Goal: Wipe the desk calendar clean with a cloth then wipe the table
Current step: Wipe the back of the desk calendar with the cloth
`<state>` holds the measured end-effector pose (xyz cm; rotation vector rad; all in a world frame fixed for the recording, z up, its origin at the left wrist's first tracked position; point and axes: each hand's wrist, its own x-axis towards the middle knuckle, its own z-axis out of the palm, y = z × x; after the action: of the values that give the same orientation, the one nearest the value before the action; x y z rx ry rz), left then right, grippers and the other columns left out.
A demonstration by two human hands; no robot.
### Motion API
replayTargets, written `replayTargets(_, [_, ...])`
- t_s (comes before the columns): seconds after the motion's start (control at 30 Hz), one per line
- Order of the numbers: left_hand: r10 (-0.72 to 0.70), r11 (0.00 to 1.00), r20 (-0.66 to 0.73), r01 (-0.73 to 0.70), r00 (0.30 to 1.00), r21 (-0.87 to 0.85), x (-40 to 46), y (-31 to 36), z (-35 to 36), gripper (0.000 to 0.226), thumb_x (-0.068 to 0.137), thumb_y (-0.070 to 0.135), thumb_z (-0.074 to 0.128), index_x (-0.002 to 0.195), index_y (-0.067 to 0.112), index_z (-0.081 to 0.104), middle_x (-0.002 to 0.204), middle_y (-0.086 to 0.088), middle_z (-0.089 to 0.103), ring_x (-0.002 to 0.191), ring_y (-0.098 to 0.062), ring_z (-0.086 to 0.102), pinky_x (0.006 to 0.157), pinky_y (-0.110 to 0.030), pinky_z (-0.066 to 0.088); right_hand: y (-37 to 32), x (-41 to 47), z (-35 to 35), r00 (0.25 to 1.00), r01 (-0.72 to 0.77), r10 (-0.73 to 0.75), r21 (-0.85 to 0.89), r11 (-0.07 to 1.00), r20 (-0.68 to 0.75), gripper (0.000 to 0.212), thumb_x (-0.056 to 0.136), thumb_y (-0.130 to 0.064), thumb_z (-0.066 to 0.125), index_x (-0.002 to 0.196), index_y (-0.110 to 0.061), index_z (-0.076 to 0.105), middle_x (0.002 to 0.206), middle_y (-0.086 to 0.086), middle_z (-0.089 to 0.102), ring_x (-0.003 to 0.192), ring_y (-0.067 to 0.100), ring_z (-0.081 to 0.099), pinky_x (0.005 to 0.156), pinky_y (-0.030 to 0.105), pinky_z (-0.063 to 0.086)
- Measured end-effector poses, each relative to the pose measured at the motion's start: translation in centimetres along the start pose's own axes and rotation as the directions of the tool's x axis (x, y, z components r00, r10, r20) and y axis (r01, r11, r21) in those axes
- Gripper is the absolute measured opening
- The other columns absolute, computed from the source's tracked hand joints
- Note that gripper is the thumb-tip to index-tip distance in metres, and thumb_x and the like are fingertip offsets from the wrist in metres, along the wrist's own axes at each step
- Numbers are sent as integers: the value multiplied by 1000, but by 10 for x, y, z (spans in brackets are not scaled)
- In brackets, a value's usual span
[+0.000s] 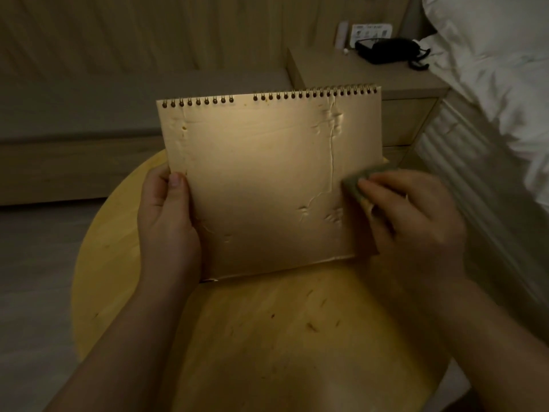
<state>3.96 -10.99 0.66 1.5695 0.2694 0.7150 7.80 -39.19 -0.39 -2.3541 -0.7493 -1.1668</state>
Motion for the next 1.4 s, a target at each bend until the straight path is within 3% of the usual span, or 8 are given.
replayTargets(0.37, [-9, 1000, -4, 9, 1000, 4, 4, 1, 1, 33, 112, 26, 42, 101, 44, 67, 95, 30, 71, 87, 13, 61, 72, -8, 47, 28, 99, 4, 998, 67, -65, -59, 996, 23, 24, 106, -13, 62, 122, -1, 75, 113, 26, 70, 103, 46, 65, 83, 49, 51])
replayTargets(0.5, [-5, 1000, 1, 5, 1000, 23, 2, 1, 0, 30, 112, 27, 41, 102, 42, 65, 94, 29, 70, 84, 16, 60, 70, -6, 46, 21, 61, -4, 989, 57, -53, -19, 998, 141, 23, 105, -12, 64, 123, -1, 75, 113, 26, 69, 102, 45, 65, 82, 52, 51])
replayTargets(0.6, [5, 999, -4, -5, 1000, 36, 2, 3, 2, 27, 112, 22, 41, 104, 38, 62, 99, 19, 67, 84, 18, 59, 72, -6, 45, 9, 20, -15, 974, 69, -71, 20, 997, 213, 21, 100, -4, 69, 119, 4, 75, 109, 27, 70, 96, 46, 66, 81, 46, 48])
replayTargets(0.67, [19, 999, -2, -19, 1000, 41, 3, 4, 3, 27, 112, 19, 41, 103, 35, 61, 95, 23, 68, 84, 18, 58, 74, -6, 44, 0, -6, -21, 959, 91, -99, 43, 995, 264, 21, 98, -3, 69, 116, 5, 76, 106, 27, 71, 93, 44, 65, 81, 42, 45])
replayTargets(0.77, [39, 998, 7, -39, 999, 52, 5, 2, 3, 27, 112, 19, 40, 103, 35, 60, 89, 31, 68, 84, 18, 58, 73, -5, 43, -11, -37, -29, 940, 133, -151, 77, 988, 307, 21, 102, -9, 65, 111, 5, 78, 99, 24, 72, 85, 41, 66, 73, 44, 47])
replayTargets(0.87, [41, 998, 8, -41, 999, 43, 7, 1, 3, 25, 111, 21, 41, 103, 34, 60, 94, 21, 66, 82, 17, 57, 73, -6, 43, -17, -49, -32, 923, 150, -181, 115, 982, 340, 29, 104, -13, 57, 107, 5, 79, 92, 23, 72, 79, 40, 67, 66, 45, 51])
replayTargets(1.03, [39, 999, -12, -39, 999, 34, 8, -1, 3, 27, 110, 23, 41, 98, 36, 61, 84, 34, 68, 78, 17, 57, 68, -5, 43, -10, -45, -31, 916, 223, -255, 134, 966, 310, 23, 102, -5, 61, 105, 7, 79, 90, 23, 73, 75, 38, 68, 64, 43, 53])
replayTargets(1.4, [38, 999, -5, -38, 999, 17, 10, -2, 5, 29, 112, 17, 39, 104, 34, 61, 86, 37, 69, 81, 19, 58, 70, -3, 43, 11, 66, -6, 975, 188, -189, 18, 982, 113, 20, 103, -11, 69, 110, 5, 77, 95, 29, 68, 85, 47, 64, 68, 51, 48])
